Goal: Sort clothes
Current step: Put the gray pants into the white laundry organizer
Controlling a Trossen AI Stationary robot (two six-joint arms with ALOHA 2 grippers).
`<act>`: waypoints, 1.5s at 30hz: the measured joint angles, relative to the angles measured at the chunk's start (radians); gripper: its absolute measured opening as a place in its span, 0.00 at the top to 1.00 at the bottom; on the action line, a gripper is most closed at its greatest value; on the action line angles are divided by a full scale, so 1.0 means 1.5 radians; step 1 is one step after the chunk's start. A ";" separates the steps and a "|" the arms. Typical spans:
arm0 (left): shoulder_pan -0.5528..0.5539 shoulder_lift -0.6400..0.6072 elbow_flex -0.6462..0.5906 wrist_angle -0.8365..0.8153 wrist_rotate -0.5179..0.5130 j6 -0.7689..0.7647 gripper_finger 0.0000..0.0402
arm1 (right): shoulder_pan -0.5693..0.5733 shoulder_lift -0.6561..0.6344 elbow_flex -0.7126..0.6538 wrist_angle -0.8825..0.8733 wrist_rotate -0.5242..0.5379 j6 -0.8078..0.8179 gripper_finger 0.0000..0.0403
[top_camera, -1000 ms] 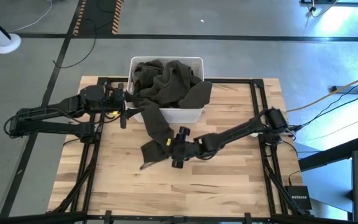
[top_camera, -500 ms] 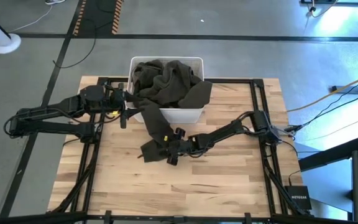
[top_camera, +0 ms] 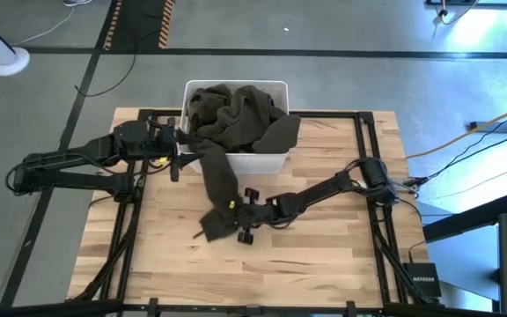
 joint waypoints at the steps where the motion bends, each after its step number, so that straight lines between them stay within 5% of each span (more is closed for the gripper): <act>1: 0.000 0.000 0.000 0.000 0.000 0.001 0.49 | 0.006 -0.013 0.013 -0.006 0.001 -0.004 0.91; 14: 0.000 0.000 0.000 -0.002 0.000 0.001 0.49 | 0.021 -0.181 0.207 -0.182 0.205 -0.171 0.95; 23: 0.000 0.000 0.000 0.002 0.000 -0.003 0.49 | -0.062 -0.206 0.412 -0.217 0.326 -0.362 0.95; 32: 0.000 0.000 0.000 0.002 0.000 -0.004 0.49 | -0.220 -0.203 0.472 -0.223 0.322 -0.397 0.94; 45: 0.000 0.000 0.000 0.005 0.000 -0.003 0.49 | -0.360 -0.127 0.268 -0.297 0.115 -0.145 0.94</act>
